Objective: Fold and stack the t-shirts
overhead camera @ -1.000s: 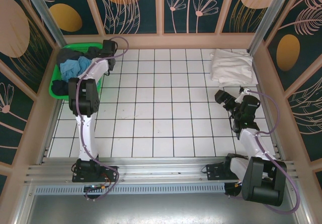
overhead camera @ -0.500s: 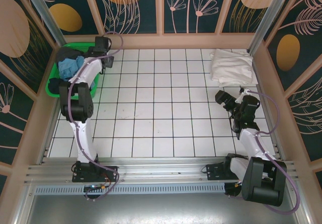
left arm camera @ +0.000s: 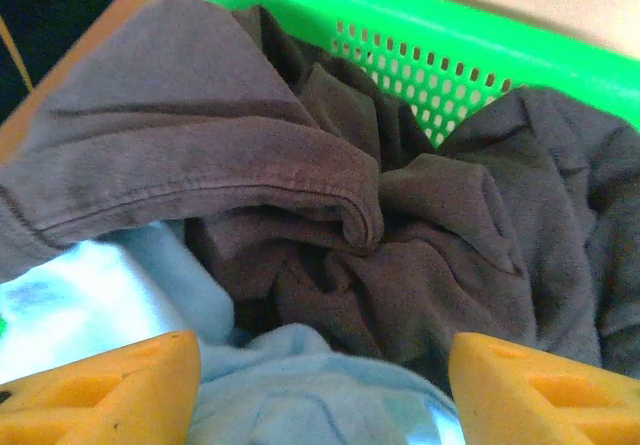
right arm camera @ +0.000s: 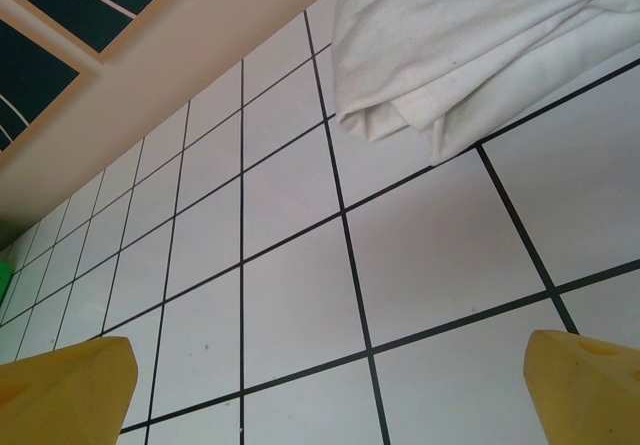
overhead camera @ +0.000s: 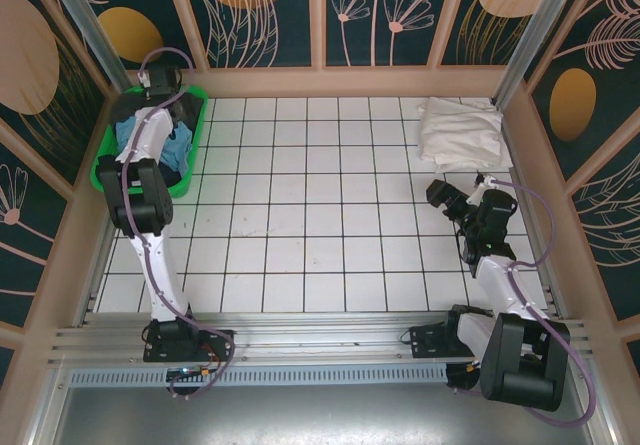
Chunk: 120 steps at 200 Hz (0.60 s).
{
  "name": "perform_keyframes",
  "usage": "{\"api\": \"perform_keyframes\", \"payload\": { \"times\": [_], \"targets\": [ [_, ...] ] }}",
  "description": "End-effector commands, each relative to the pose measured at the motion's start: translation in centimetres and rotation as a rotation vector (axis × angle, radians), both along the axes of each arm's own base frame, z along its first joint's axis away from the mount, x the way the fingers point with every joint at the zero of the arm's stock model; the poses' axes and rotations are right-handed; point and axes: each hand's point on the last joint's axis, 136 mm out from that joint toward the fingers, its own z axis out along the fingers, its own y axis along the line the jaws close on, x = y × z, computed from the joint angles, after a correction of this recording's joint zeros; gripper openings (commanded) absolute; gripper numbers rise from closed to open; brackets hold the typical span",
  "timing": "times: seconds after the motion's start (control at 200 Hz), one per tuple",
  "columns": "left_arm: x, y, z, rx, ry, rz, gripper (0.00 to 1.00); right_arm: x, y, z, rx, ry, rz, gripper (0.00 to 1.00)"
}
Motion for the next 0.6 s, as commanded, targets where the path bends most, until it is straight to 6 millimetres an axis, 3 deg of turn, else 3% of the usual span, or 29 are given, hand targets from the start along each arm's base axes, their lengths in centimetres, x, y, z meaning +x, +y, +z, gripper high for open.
{"api": "perform_keyframes", "payload": {
  "times": [0.0, 0.055, 0.14, 0.265, 0.405, 0.505, 0.596],
  "targets": [
    [0.7, -0.3, 0.8, -0.033, -0.010, 0.016, 0.66, -0.1, 0.2, 1.0, -0.002, -0.038, 0.020, 0.99],
    [0.8, -0.1, 0.5, -0.025, 0.008, 0.018, 0.59, -0.1, 0.2, 0.9, -0.003, -0.038, 0.016, 0.99],
    [0.9, -0.4, 0.6, -0.033, 0.020, 0.000, 0.30, -0.1, 0.2, 1.0, -0.001, -0.041, 0.015, 0.99],
    [0.6, -1.4, 3.7, -0.069, -0.021, -0.048, 0.03, -0.2, 0.3, 1.3, 0.005, -0.045, 0.021, 0.99],
    [-0.7, -4.4, 11.9, -0.162, -0.191, -0.178, 0.00, -0.2, 0.7, 1.8, 0.021, -0.061, 0.037, 0.99],
    [-2.3, -7.2, 19.4, -0.234, -0.372, -0.311, 0.00, -0.2, 1.1, 2.4, 0.045, -0.078, 0.056, 0.99],
    [-4.2, -11.2, 27.8, -0.310, -0.576, -0.483, 0.00, -0.1, 1.9, 3.0, 0.078, -0.098, 0.089, 0.99]
  ]
}}
